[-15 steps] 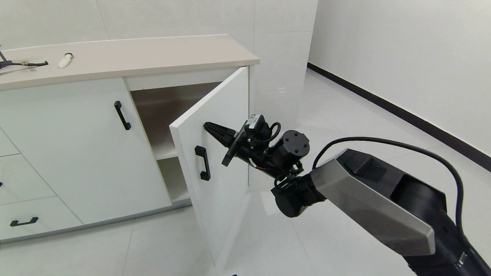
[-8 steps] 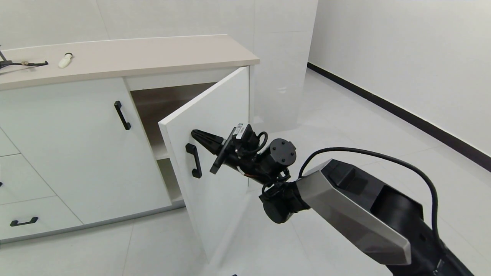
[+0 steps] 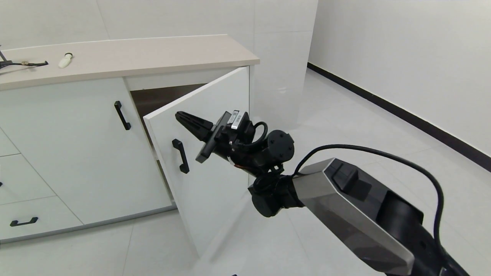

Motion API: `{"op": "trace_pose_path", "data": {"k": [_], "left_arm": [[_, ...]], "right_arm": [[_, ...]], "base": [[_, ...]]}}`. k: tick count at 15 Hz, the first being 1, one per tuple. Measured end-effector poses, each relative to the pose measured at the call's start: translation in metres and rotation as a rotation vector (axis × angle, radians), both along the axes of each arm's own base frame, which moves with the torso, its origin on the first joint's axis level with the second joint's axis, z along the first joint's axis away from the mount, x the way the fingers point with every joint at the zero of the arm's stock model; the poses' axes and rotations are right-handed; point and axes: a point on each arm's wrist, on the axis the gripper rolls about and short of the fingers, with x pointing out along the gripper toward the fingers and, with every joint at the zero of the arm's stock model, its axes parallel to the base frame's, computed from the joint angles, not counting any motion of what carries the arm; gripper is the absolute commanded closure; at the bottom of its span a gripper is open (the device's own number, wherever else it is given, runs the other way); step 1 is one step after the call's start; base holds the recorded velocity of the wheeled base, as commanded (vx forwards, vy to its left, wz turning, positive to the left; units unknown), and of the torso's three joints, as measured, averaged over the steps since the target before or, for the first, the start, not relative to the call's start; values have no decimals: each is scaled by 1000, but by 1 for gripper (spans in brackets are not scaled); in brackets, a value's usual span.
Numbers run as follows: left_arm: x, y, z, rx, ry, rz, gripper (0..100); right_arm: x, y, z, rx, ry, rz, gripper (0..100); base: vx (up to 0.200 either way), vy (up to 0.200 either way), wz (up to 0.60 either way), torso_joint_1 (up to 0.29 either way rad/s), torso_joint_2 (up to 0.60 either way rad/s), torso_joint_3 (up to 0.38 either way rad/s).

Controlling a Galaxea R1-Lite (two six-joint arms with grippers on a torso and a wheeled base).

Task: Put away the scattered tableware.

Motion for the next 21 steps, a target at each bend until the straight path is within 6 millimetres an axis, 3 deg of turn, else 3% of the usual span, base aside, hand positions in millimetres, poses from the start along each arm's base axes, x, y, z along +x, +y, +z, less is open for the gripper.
{"op": "trace_pose_path", "data": {"k": [3, 5, 7, 10, 14, 17, 19, 21], "left_arm": [[0, 0, 0, 0, 0, 0, 0], [0, 0, 0, 0, 0, 0, 0], [0, 0, 0, 0, 0, 0, 0], [0, 0, 0, 0, 0, 0, 0], [0, 0, 0, 0, 0, 0, 0], [0, 0, 0, 0, 0, 0, 0], [0, 0, 0, -1, 0, 4, 0], [0, 0, 0, -6, 0, 11, 0]], "right_arm": [[-11, -16, 42, 28, -27, -6, 100], [-27, -31, 52, -24, 20, -5, 100], [-49, -56, 49, -120, 100, -15, 100], [-91, -120, 68, -202, 151, -69, 100], [-137, -240, 66, -298, 211, -271, 100], [-186, -309, 68, -282, 199, -457, 100], [-221, -342, 70, -244, 165, -601, 100], [-256, -356, 73, -209, 113, -680, 100]], "base": [[0, 0, 0, 0, 0, 0], [0, 0, 0, 0, 0, 0], [0, 0, 0, 0, 0, 0], [0, 0, 0, 0, 0, 0], [0, 0, 0, 0, 0, 0], [0, 0, 0, 0, 0, 0], [0, 0, 0, 0, 0, 0], [0, 0, 0, 0, 0, 0]]}}
